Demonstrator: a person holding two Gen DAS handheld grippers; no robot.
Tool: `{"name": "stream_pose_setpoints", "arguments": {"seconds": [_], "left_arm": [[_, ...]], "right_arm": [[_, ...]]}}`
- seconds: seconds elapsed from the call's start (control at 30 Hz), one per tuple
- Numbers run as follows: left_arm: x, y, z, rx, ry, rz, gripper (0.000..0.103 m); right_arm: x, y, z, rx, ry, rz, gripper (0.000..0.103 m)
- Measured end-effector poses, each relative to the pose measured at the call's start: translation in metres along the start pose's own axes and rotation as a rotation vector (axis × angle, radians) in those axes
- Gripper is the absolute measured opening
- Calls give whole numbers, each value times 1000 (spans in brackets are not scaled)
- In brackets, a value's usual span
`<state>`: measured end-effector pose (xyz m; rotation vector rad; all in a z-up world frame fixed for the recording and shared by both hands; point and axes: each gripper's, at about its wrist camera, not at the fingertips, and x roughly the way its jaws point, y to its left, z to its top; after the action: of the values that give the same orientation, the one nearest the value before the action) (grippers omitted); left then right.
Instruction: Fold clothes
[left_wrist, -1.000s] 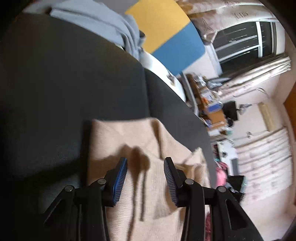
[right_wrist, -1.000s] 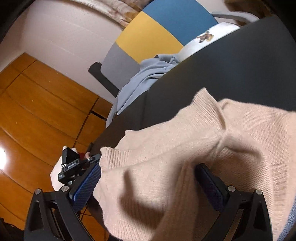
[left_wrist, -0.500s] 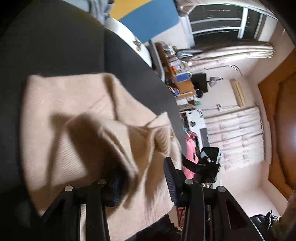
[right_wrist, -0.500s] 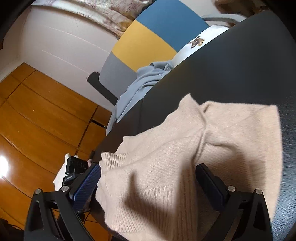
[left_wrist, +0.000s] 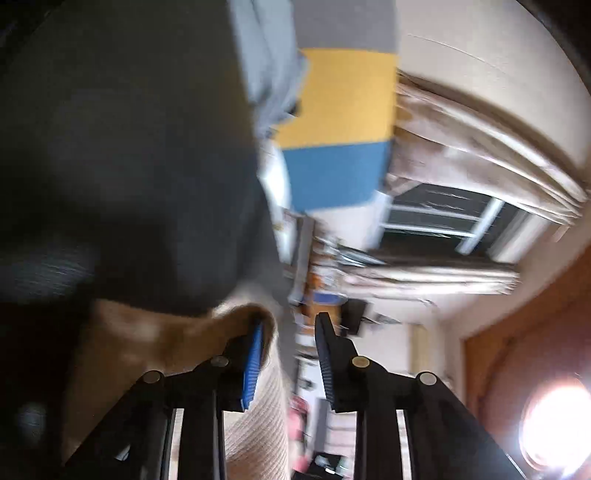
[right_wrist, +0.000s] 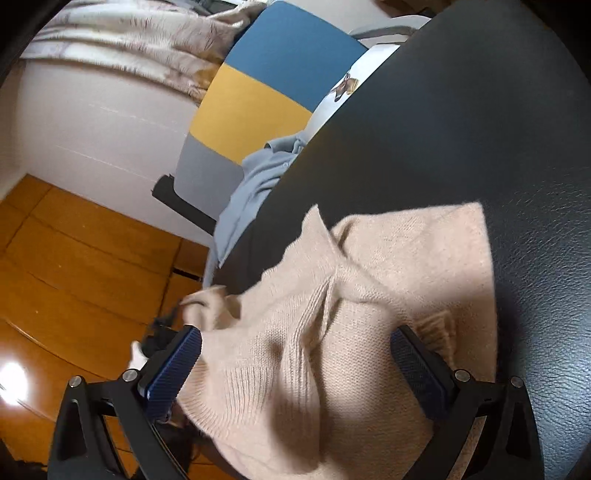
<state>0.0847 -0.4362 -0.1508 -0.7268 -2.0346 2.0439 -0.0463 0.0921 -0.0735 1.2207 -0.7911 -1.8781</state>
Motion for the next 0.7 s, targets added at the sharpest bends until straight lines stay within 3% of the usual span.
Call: {"name": "stream_pose_setpoints", "arguments": {"seconds": [0.07, 0.17, 0.27, 0.33, 0.43, 0.5, 0.57, 0.63, 0.7], "left_arm": [[-8, 0, -6, 44, 6, 70, 28], [-23, -8, -21, 121, 39, 109, 28], [-39, -20, -38, 227, 76, 143, 28], [-42, -23, -52, 251, 116, 140, 29], [-38, -25, -70, 294, 164, 191, 30], [-33, -23, -79, 318, 180, 230, 30], [-30, -21, -86, 341, 185, 250, 30], [-32, -22, -90, 347, 172, 244, 30], [-38, -21, -91, 324, 174, 208, 30]], "right_arm": [[-7, 1, -1, -4, 16, 37, 103], [-8, 9, -10, 0, 88, 185, 103], [5, 18, -20, -42, 148, 139, 103], [19, 20, -24, -21, 193, 169, 103], [44, 34, -23, -4, 297, 285, 103], [61, 45, -10, 50, 314, 447, 103], [69, 56, 11, 82, 245, 557, 103], [70, 58, 39, 133, 101, 613, 103], [67, 55, 62, 175, -17, 582, 103]]}}
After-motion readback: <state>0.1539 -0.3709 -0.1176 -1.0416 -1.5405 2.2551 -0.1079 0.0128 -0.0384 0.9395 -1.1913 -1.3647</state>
